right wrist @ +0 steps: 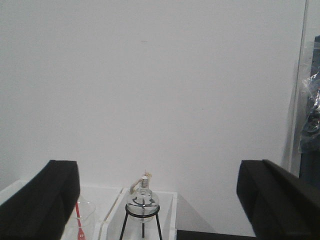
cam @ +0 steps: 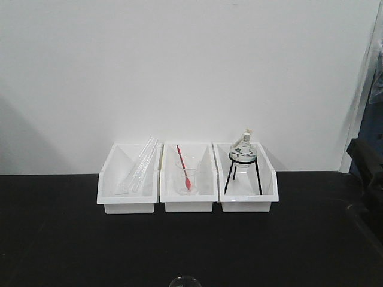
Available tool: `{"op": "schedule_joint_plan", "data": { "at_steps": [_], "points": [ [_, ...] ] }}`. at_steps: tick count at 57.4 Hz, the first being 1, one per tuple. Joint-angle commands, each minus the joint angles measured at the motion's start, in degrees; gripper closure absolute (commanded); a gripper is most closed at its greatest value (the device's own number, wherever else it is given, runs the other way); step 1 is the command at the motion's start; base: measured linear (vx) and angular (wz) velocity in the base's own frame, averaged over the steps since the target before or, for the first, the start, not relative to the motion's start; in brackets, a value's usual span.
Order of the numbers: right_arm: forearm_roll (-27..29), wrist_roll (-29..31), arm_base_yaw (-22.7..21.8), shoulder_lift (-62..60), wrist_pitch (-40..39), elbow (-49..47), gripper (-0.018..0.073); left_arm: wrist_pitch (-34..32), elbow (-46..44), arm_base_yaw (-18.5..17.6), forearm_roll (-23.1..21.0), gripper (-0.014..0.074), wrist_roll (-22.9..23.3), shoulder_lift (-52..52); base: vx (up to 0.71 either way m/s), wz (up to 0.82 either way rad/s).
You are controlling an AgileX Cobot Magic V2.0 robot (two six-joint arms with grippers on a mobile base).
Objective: Pick beaker and place in left cabinet
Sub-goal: 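Lower the right gripper onto the clear glass beaker and grasp it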
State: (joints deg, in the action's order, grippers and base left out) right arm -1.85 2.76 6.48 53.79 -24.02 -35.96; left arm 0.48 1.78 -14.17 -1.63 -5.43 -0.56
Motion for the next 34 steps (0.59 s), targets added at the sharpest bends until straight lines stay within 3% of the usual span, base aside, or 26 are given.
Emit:
{"op": "schedule_joint_plan", "data": {
  "at_steps": [1, 11, 18, 26, 34],
  "points": [
    [-0.5, -2.4, -0.1, 0.3, -5.7, -2.0, -0.0138, -4.8, 0.9, -0.3, -0.5, 0.0596, 0.2, -1.0, 0.0, 0.0],
    [-9.4, -2.8, -0.1, 5.0, -7.8, -0.3, -0.0087, -4.8, 0.9, -0.3, -0.5, 0.0596, 0.2, -1.0, 0.0, 0.0],
    [-15.2, -9.0, -0.1, 8.9, -12.1, 3.6, -0.0066, -4.8, 0.9, -0.3, -0.5, 0.0596, 0.2, -1.0, 0.0, 0.0],
    [-24.6, -15.6, -0.1, 15.4, -22.0, 10.4, -0.005, -4.8, 0.9, -0.3, -0.5, 0.0596, 0.2, -1.0, 0.0, 0.0],
    [-36.0, -17.9, -0.1, 24.3, -34.0, 14.2, -0.0043, -4.8, 0.9, -0.3, -0.5, 0.0596, 0.2, -1.0, 0.0, 0.0]
  ]
}}
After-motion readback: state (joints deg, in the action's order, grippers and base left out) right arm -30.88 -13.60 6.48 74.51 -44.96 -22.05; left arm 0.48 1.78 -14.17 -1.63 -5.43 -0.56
